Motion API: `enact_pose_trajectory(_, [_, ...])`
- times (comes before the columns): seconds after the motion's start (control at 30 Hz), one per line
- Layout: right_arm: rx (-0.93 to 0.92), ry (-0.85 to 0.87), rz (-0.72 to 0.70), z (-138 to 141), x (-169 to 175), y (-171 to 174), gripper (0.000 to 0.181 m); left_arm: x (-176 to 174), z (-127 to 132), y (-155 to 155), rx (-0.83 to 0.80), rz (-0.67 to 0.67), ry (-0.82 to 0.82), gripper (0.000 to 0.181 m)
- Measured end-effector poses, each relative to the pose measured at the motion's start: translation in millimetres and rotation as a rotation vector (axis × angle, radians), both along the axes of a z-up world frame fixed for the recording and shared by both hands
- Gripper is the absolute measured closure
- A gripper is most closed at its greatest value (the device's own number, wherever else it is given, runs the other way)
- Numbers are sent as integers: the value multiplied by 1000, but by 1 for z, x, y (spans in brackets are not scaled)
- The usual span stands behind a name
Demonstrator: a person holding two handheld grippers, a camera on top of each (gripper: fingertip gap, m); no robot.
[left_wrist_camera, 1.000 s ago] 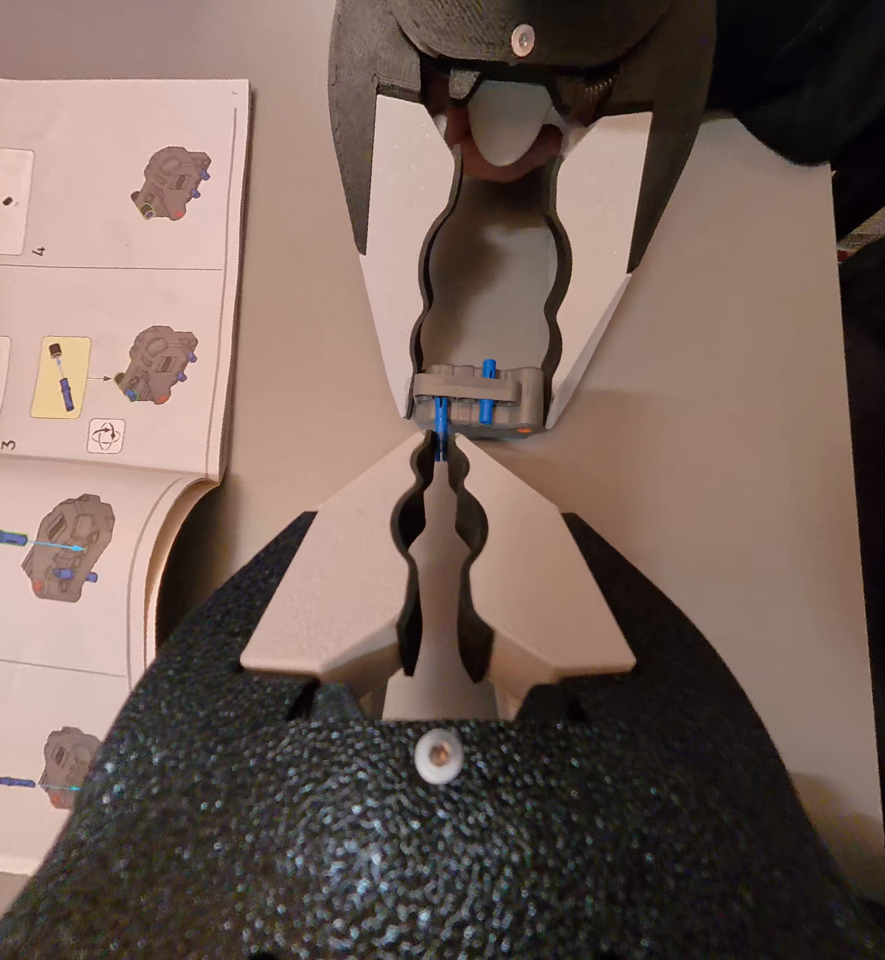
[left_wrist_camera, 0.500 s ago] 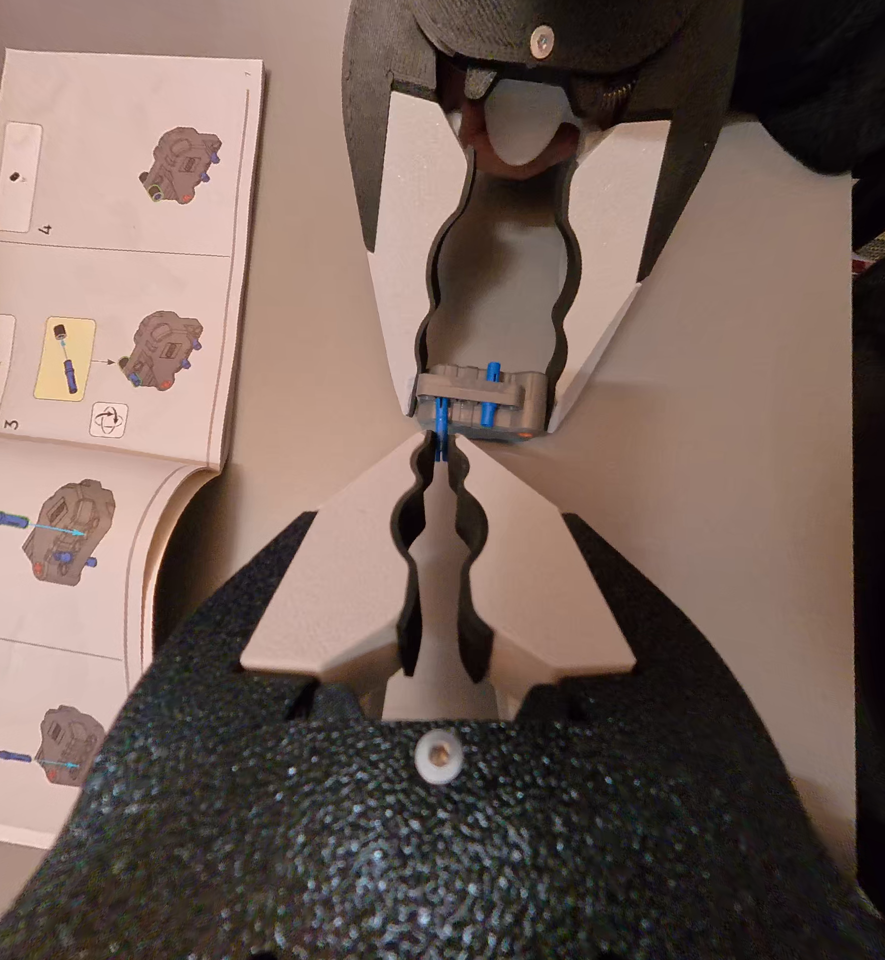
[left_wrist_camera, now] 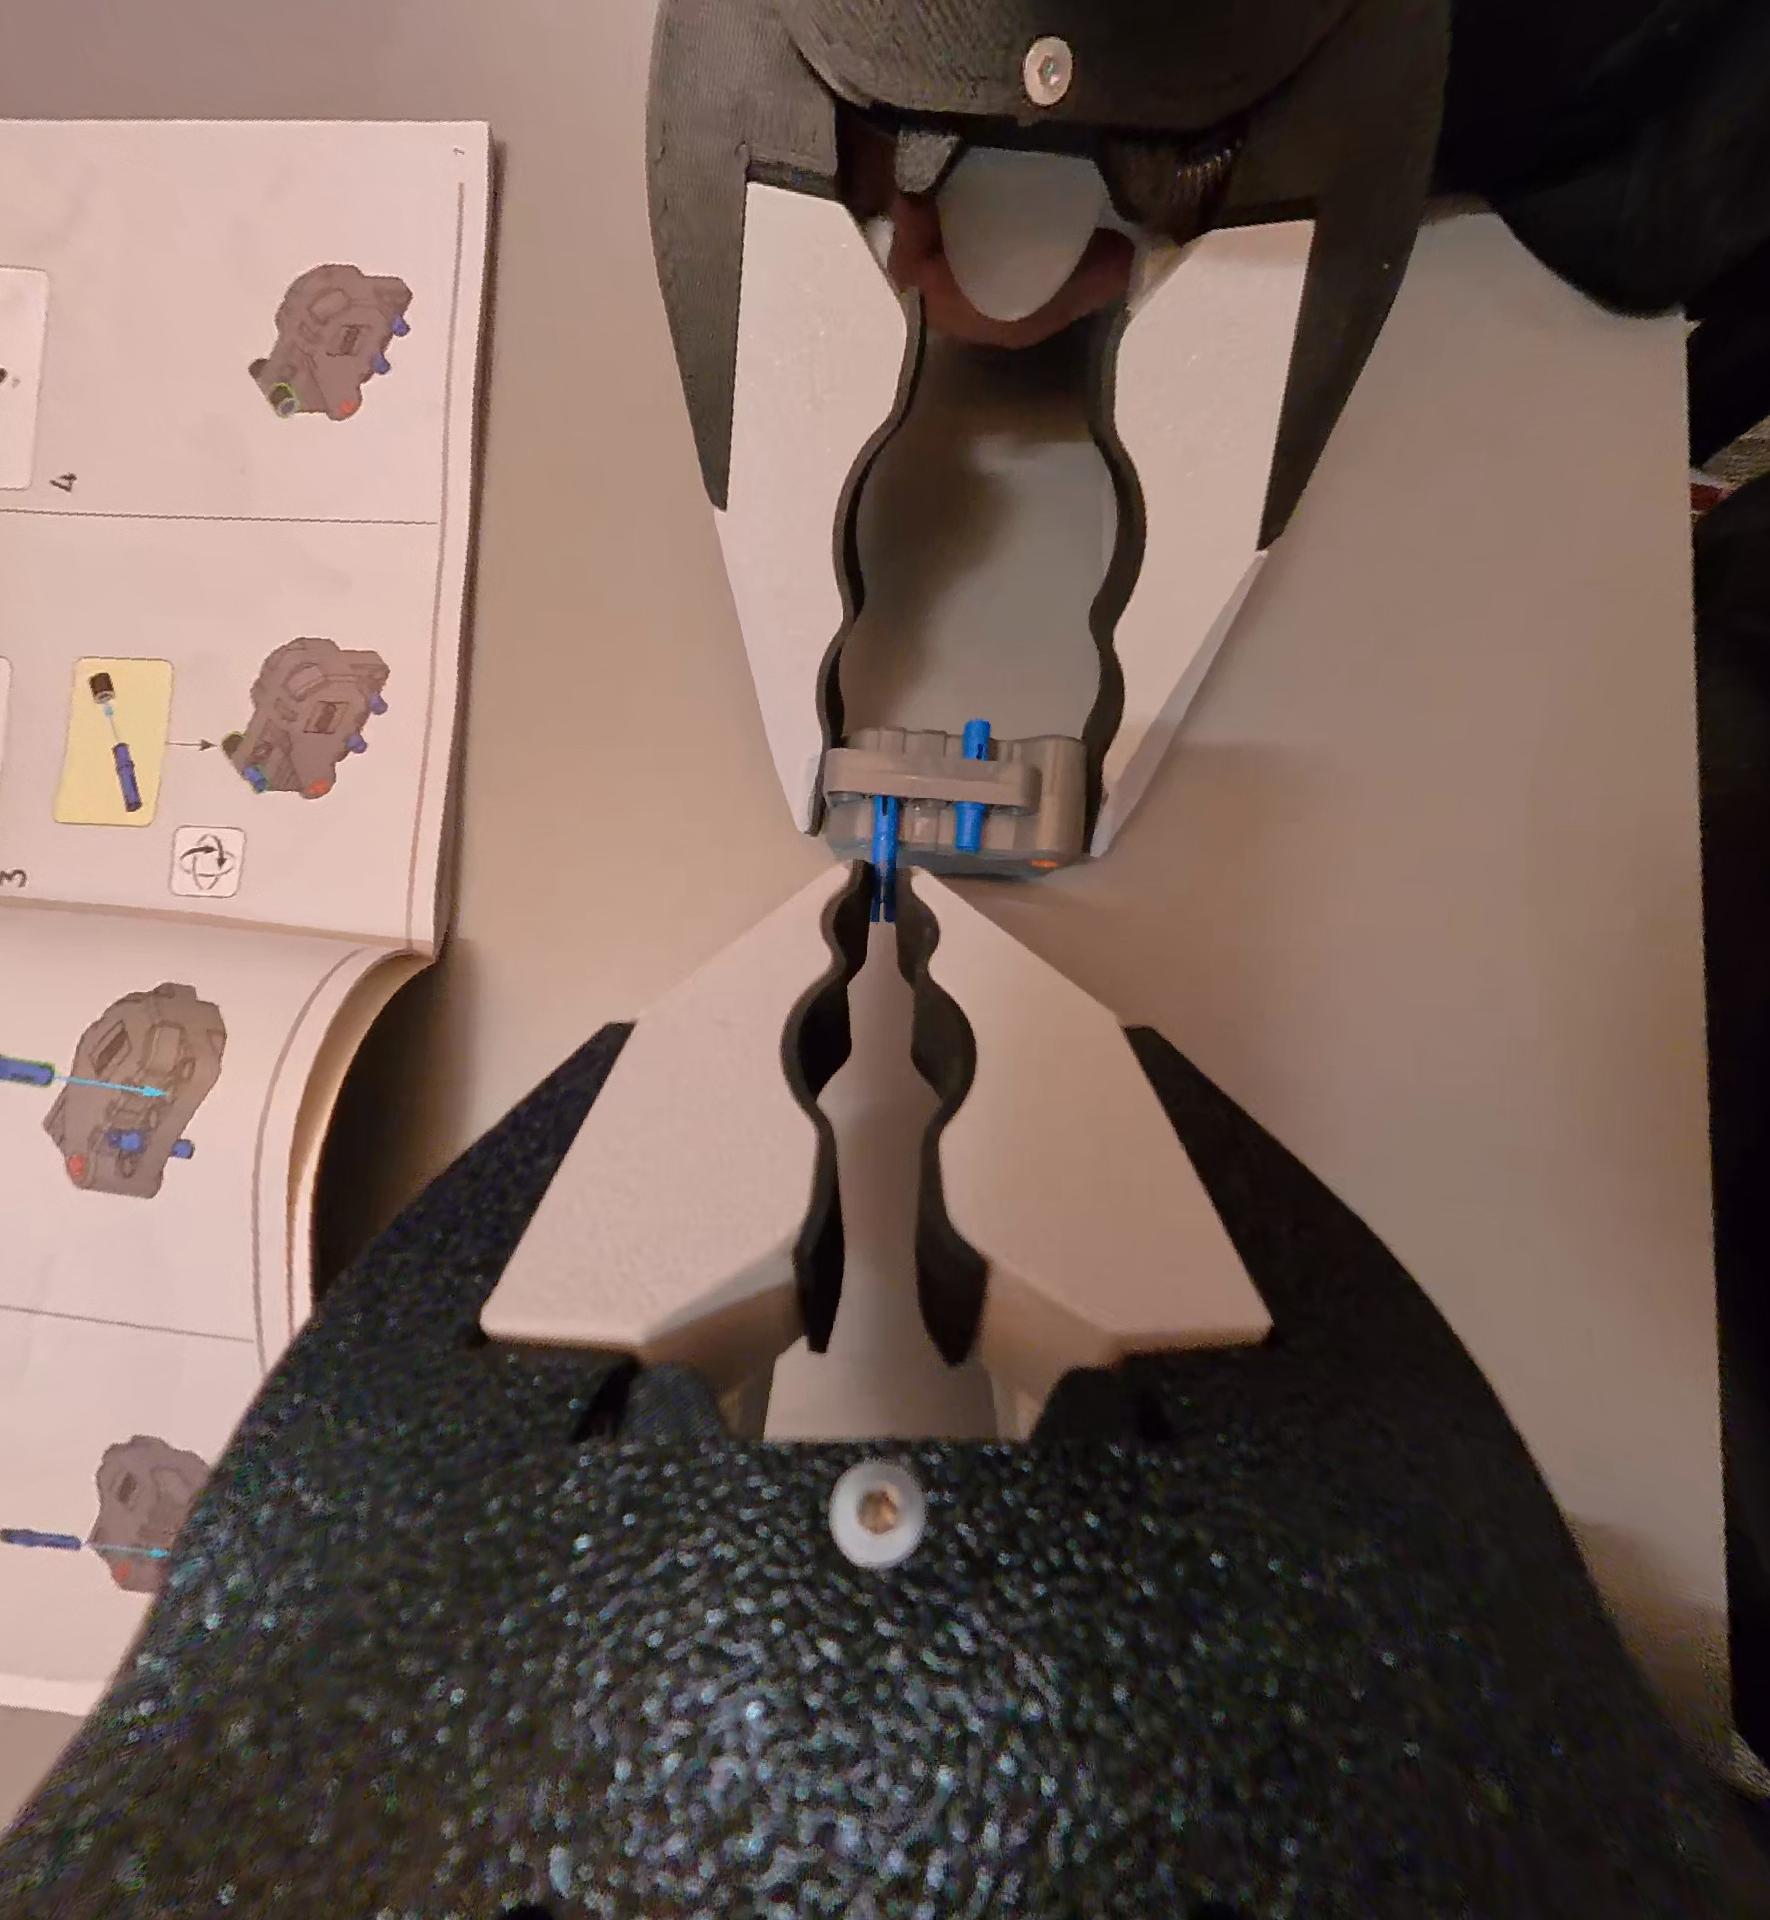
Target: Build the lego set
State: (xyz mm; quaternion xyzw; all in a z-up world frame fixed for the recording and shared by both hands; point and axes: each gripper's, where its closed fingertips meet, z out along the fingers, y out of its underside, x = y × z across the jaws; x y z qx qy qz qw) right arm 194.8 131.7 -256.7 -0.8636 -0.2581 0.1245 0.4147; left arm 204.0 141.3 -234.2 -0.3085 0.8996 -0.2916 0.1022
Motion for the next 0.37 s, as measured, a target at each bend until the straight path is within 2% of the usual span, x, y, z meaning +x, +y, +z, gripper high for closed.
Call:
enact_pose_trajectory(0.27, [-2,2,-1,0,0,0,125,2,2,0,-4,11,23,180])
enact_pose_trajectory(0.37, [-1,0,-1,0,0,0,125,2,0,0,41,-7,5,180])
